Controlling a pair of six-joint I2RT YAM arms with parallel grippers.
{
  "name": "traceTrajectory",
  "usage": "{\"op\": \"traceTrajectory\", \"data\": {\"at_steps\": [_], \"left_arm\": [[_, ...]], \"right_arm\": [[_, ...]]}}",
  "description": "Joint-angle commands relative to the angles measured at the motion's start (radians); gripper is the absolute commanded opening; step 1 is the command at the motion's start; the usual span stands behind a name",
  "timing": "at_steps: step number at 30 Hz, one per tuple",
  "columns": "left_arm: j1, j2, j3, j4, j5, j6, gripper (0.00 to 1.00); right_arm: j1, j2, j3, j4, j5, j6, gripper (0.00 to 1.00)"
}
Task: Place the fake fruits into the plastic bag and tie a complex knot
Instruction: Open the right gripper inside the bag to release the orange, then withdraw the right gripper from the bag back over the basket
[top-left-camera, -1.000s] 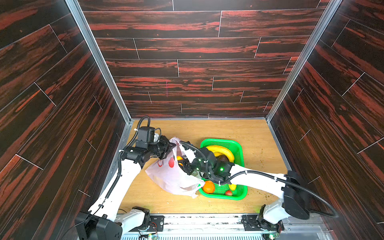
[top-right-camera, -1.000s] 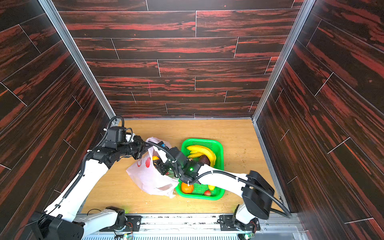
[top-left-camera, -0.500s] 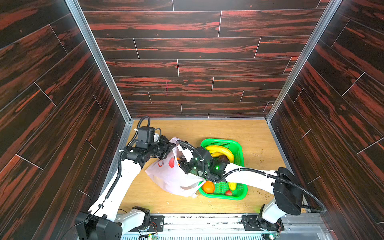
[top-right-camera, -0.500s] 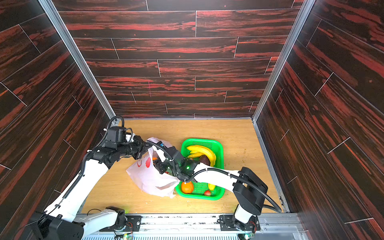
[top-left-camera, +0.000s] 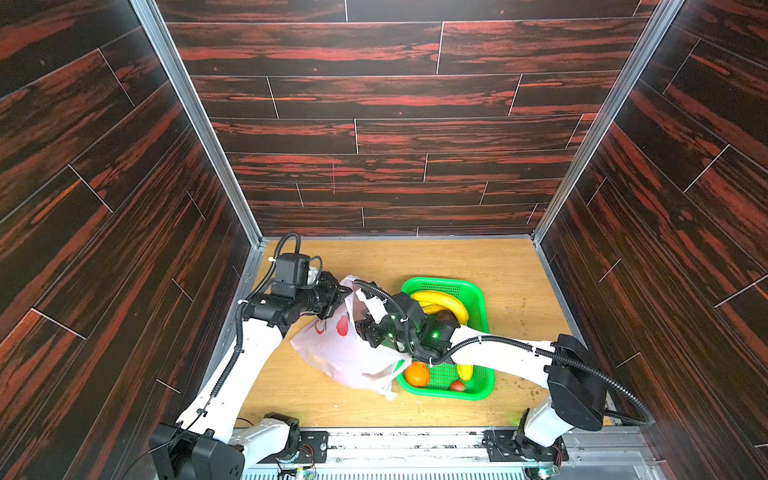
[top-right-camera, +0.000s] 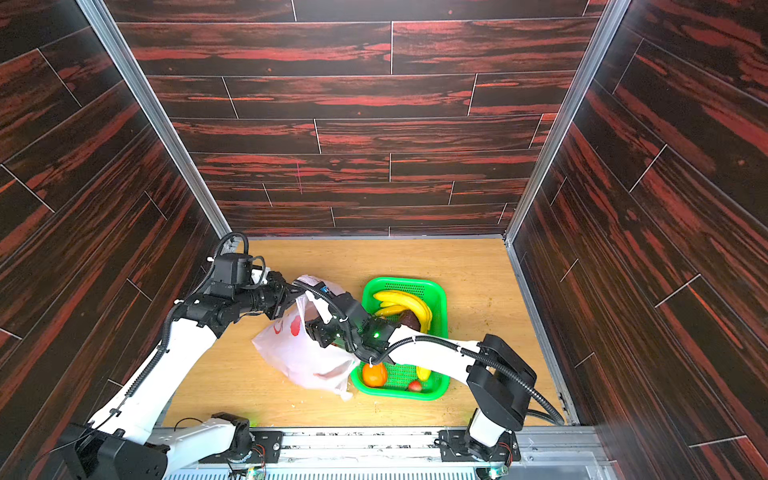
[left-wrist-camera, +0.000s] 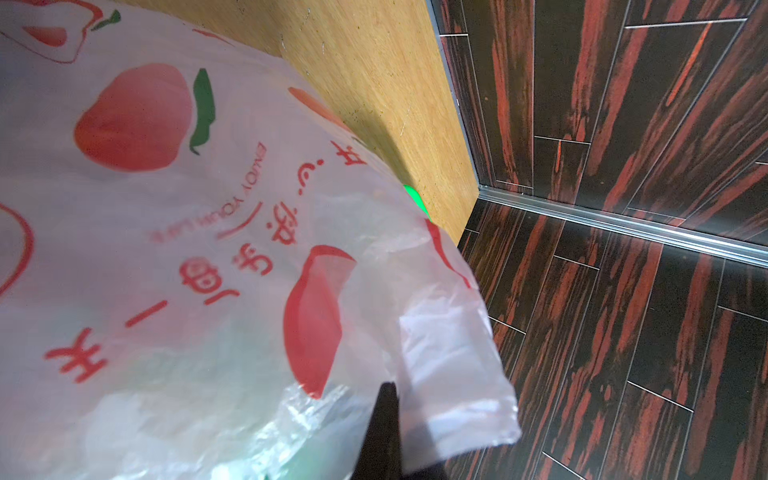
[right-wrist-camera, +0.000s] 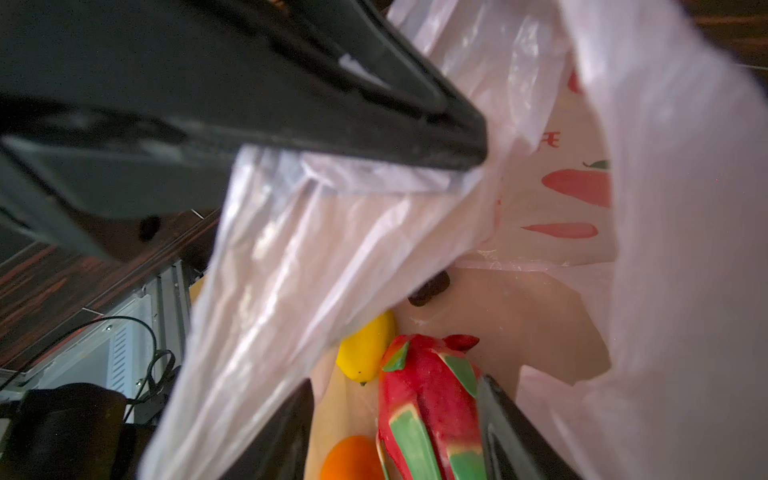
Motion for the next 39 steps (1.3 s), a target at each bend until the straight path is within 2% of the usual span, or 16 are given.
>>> {"op": "traceTrajectory", "data": {"at_steps": [1,9,19,25,32,39], "left_arm": [[-0.003,-0.016,0.015,-0.007,-0.007,0.004,0.00],[-0.003,-0.014,0.017,-0.009,-0.008,0.005,0.00],[-0.004,-0.014,0.010,-0.010,-0.014,0.007,0.00],[-0.003,-0.011,0.010,-0.010,-0.018,0.005,0.00],[-0.003,-0.007,0.010,-0.007,-0.024,0.004,0.00],[-0.003,-0.009,0.010,-0.009,-0.027,0.000,0.00]], "right_arm": [[-0.004,-0.069,-0.007,-0.013,0.010,-0.007,0.63],[-0.003,-0.149,-0.039,-0.044,0.013,-0.006,0.57],[-0.003,-0.296,-0.079,-0.181,0.007,0.006,0.54],[-0.003,-0.395,-0.071,-0.343,0.117,-0.004,0.54],[-0.020,-0.453,-0.031,-0.635,0.298,0.035,0.57],[-0.102,-0.455,-0.046,-0.775,0.308,0.120,0.62]]}}
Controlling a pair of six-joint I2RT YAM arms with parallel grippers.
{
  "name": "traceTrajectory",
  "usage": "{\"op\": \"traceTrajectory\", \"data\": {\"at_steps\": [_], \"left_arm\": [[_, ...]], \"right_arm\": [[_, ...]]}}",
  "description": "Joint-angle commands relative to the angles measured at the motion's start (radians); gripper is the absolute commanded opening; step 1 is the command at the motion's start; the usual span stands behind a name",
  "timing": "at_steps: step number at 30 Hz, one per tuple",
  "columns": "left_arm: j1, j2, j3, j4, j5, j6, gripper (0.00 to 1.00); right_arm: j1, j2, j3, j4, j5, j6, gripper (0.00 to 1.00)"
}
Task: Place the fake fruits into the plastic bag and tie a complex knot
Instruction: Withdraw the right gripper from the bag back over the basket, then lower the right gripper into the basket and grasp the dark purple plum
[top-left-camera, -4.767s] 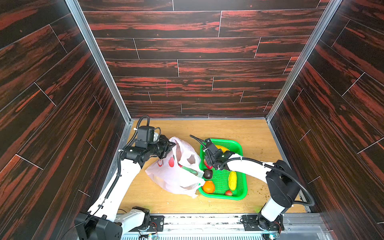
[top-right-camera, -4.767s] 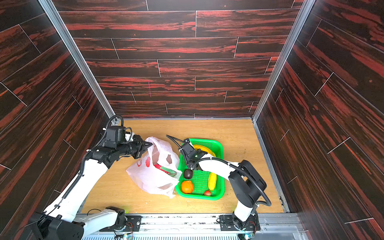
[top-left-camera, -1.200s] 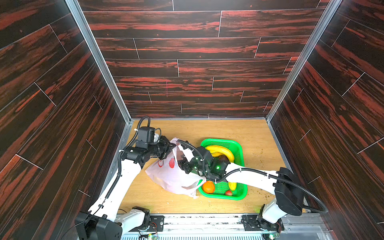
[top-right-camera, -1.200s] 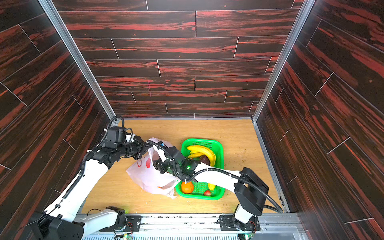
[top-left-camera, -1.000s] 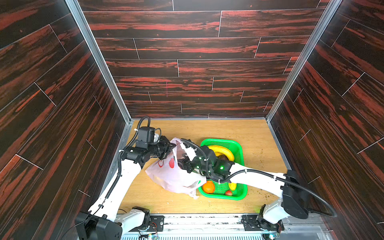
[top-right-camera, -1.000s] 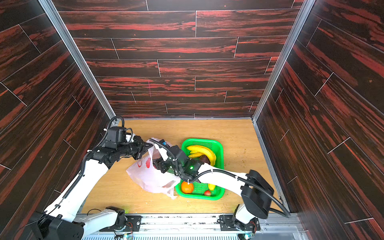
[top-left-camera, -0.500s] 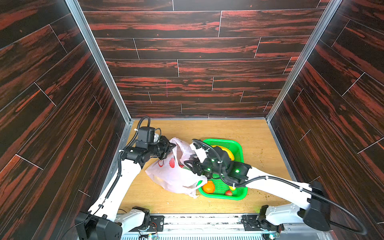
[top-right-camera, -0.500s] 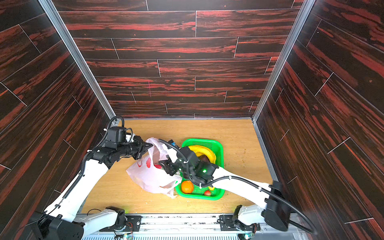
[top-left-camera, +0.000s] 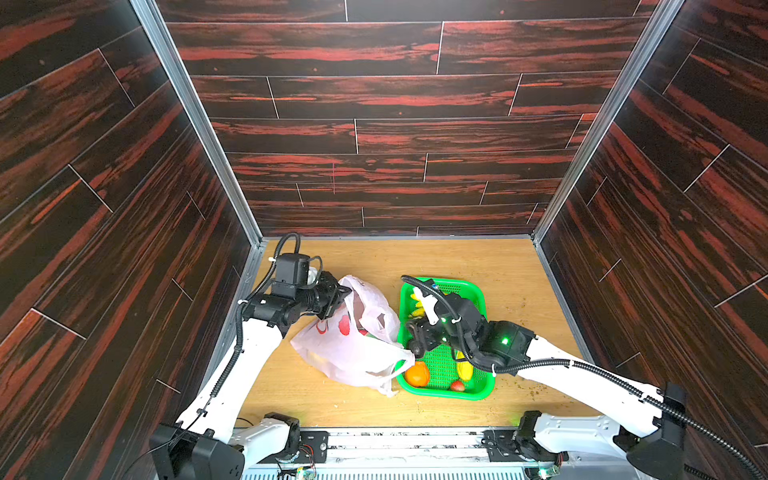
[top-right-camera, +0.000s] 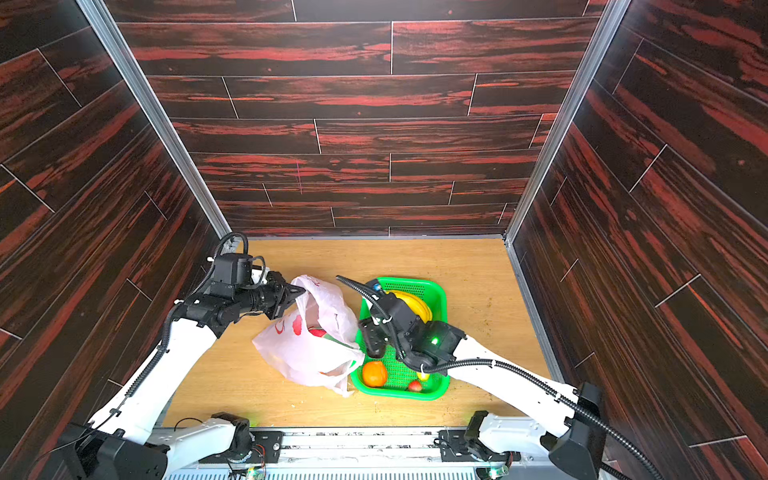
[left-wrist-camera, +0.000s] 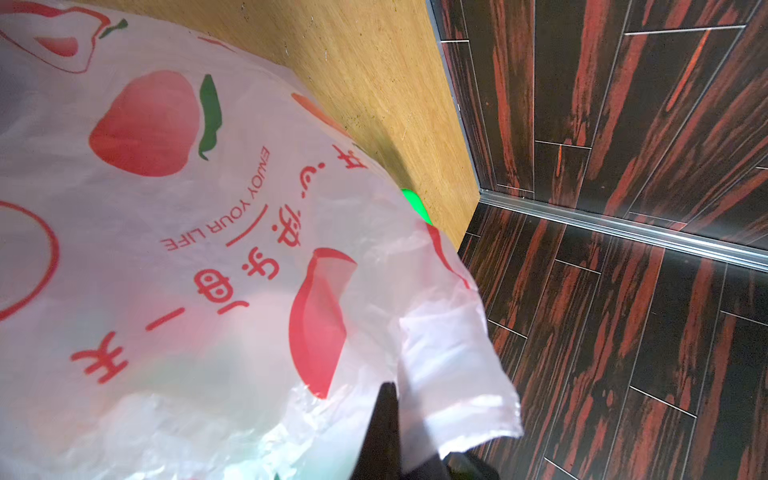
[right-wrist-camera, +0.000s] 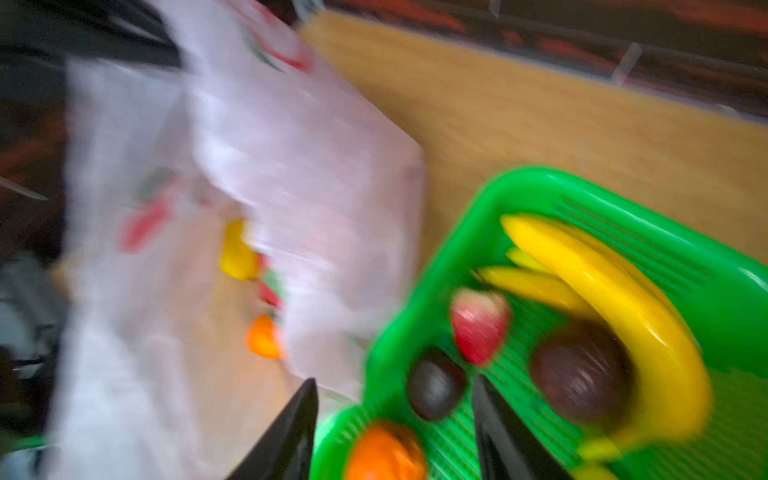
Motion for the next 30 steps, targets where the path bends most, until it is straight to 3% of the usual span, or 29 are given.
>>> {"op": "traceTrajectory", "data": {"at_steps": [1,11,21,30], "left_arm": [[-0.003,-0.010,0.010,-0.008,-0.014,0.000,0.00],[-0.004,-0.013,0.010,-0.010,-0.014,0.000,0.00],[-0.003,-0.010,0.014,-0.008,-0.008,0.005,0.00],[-0.004,-0.010,0.012,-0.007,-0.003,0.005,0.00]], "right_arm": [[-0.046,-0.013,0.001,-0.122,0.026,0.073,0.64],[-0.176,0.081,-0.088,-0.084,0.026,0.162,0.74],[-0.208,0.204,-0.129,-0.003,0.052,0.219,0.91],[-0.230,0.305,-0.126,0.052,0.104,0.231,0.94]]}}
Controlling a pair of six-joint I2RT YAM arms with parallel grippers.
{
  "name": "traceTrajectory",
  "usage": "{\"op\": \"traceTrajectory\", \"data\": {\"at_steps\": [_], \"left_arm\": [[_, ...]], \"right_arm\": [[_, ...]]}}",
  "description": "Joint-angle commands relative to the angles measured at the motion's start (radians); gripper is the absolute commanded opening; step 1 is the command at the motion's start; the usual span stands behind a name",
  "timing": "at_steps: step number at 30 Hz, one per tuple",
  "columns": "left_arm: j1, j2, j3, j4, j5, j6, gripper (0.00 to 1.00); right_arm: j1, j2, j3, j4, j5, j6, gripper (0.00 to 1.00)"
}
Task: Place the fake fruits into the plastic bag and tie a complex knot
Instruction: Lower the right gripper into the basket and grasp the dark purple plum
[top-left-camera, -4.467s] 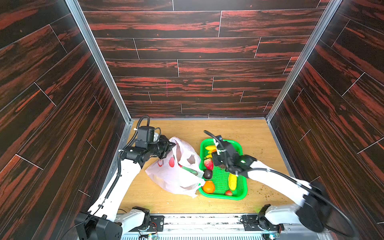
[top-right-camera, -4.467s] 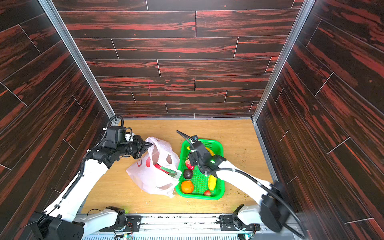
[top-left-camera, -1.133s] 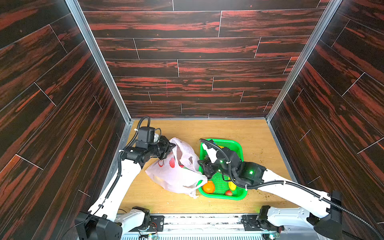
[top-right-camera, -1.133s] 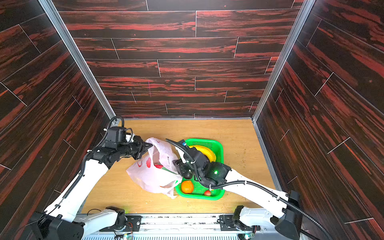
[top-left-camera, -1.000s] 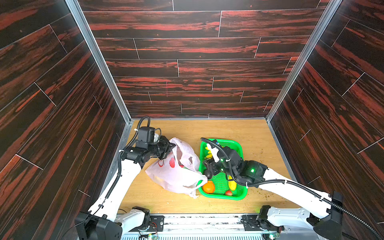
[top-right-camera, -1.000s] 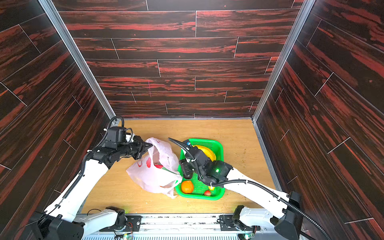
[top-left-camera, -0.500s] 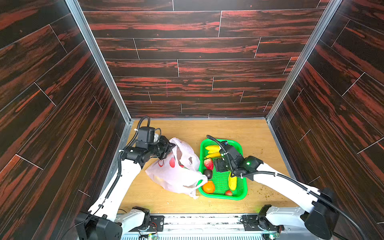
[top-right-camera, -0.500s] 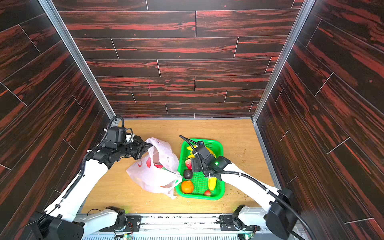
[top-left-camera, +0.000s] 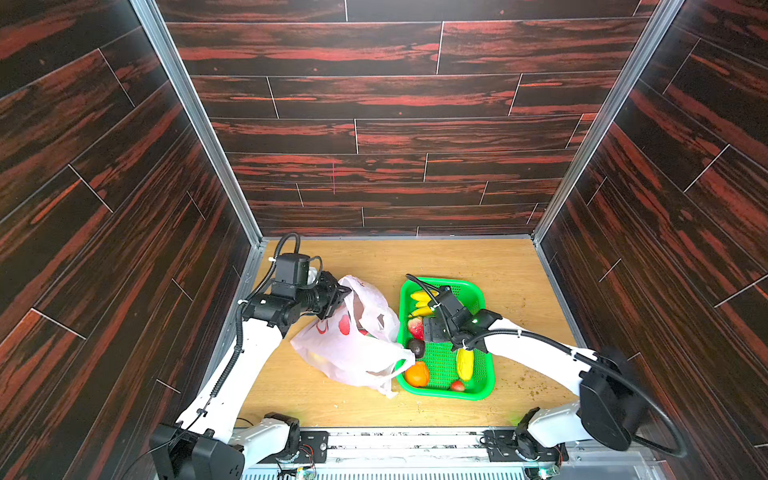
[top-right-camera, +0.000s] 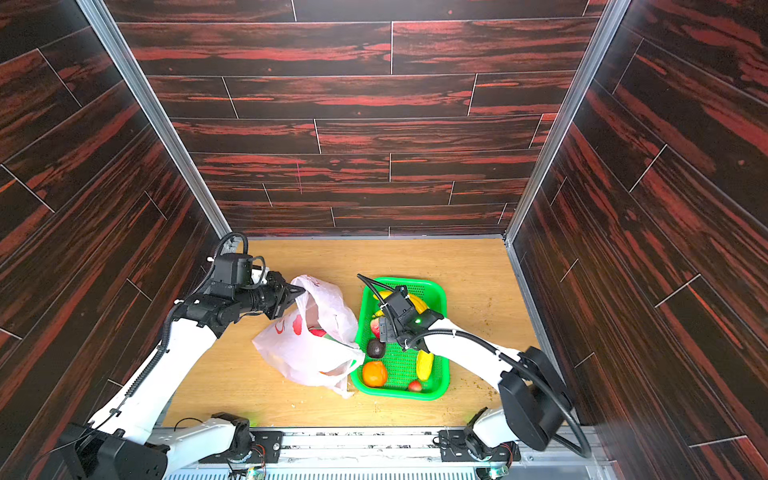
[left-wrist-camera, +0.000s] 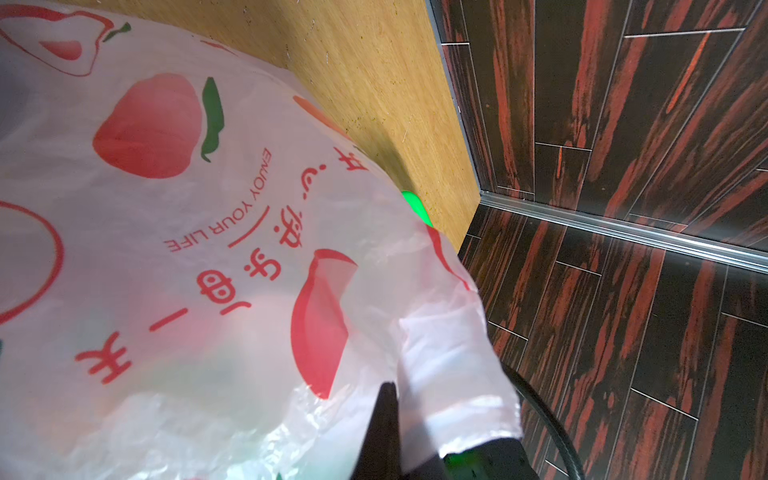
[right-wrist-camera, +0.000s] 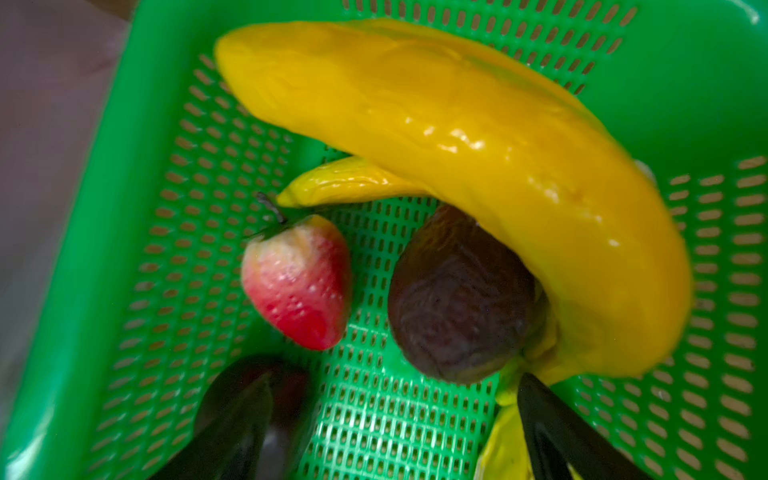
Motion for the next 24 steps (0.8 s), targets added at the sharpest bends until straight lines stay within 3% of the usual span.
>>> {"op": "traceTrajectory", "data": {"at_steps": [1,24], "left_arm": [[-0.004,-0.011,0.012,-0.007,0.000,0.005,0.00],[-0.003,0.009,0.019,-0.009,0.009,0.010,0.00]], "right_arm": [[-0.014,0.048,-0.003,0.026,0.039,0.031,0.94],[-0.058,0.213,0.012,0.136,0.083,0.007,0.93]]}}
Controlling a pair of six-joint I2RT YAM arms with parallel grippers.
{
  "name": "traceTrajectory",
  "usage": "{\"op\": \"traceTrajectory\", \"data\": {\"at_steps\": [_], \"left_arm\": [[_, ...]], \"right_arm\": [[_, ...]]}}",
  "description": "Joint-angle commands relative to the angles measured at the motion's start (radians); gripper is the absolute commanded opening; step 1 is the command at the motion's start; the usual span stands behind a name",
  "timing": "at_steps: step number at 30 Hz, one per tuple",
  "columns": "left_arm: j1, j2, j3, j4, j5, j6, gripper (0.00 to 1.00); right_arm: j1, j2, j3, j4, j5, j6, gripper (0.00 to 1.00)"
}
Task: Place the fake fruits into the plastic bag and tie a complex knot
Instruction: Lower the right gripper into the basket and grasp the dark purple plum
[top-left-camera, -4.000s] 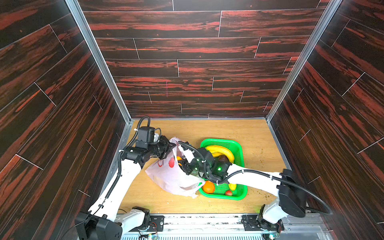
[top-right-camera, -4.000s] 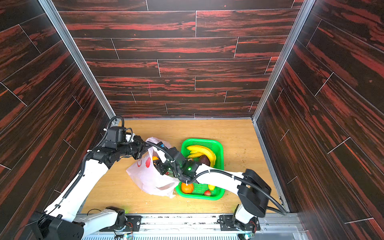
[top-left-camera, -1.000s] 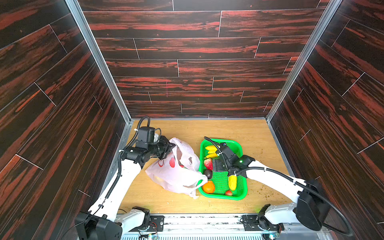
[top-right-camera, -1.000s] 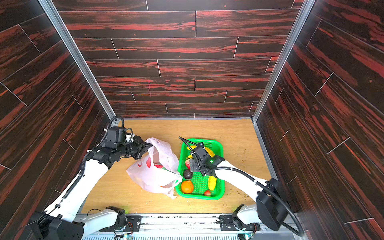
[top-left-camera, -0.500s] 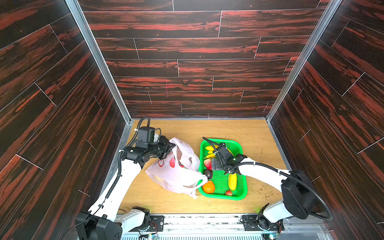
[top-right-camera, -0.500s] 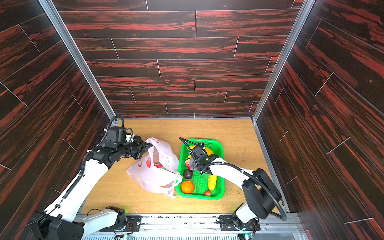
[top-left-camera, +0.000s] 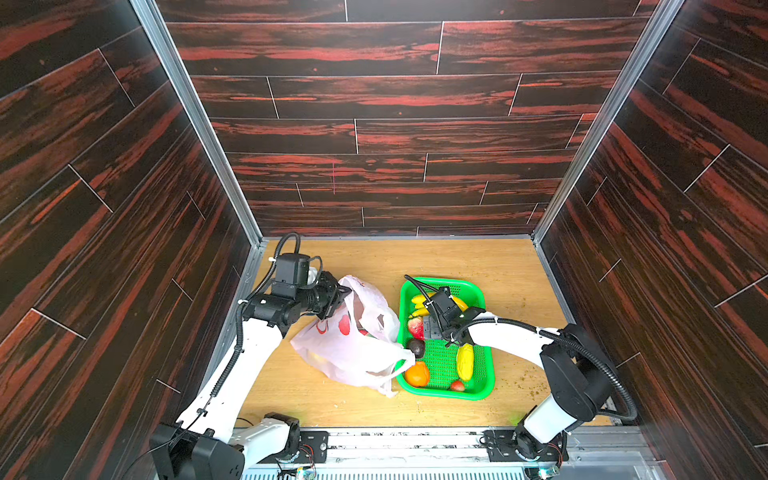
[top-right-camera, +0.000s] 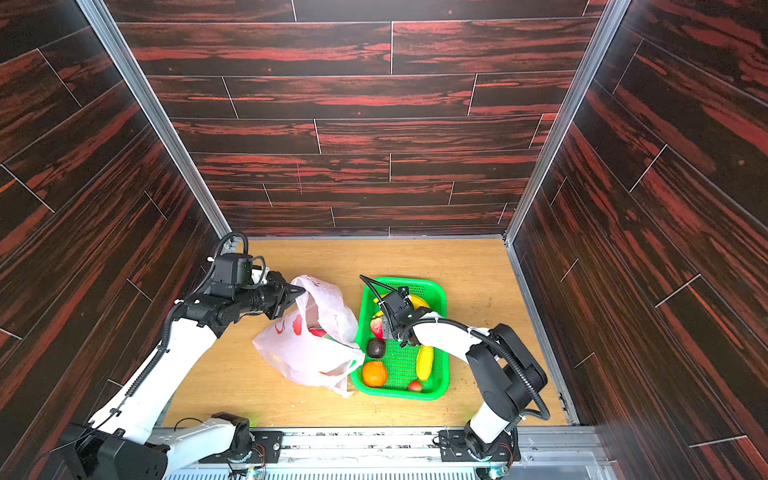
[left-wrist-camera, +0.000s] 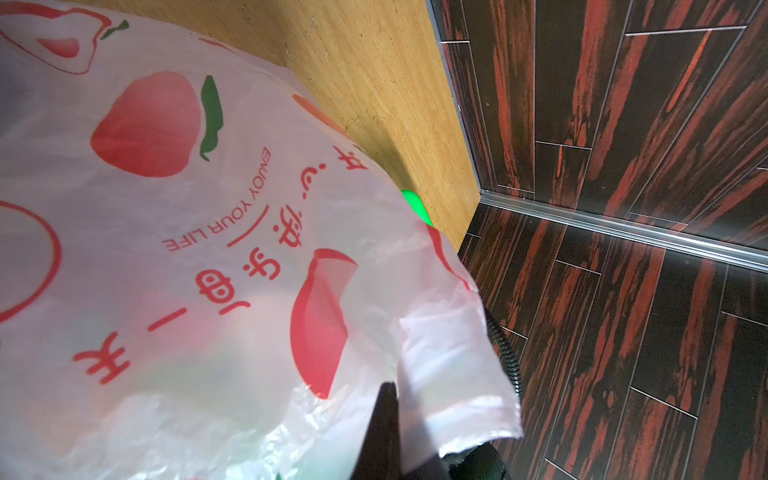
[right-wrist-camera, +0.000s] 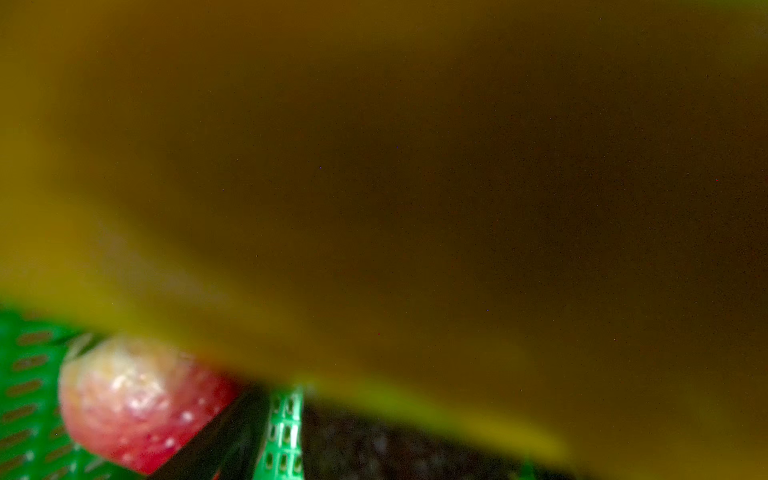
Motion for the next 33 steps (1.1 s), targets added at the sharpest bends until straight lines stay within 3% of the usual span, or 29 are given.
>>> {"op": "traceTrajectory", "data": {"at_steps": [1,17,24,33], "left_arm": [[-0.004,0.007,0.020,-0.008,0.004,0.009,0.00],[-0.003,0.007,0.023,-0.013,0.004,0.011,0.00],[-0.003,0.005,0.022,-0.013,0.003,0.011,0.00],[-0.004,0.005,0.019,-0.013,-0.002,0.010,0.00]], "right_arm": [[-0.005,0.043,0.012,0.030,0.017,0.004,0.92],[-0.008,0.055,0.001,0.030,0.007,0.011,0.74],[-0.009,-0.011,-0.007,0.011,-0.014,-0.002,0.58],[-0.007,-0.170,-0.035,-0.009,-0.091,-0.034,0.48]]}}
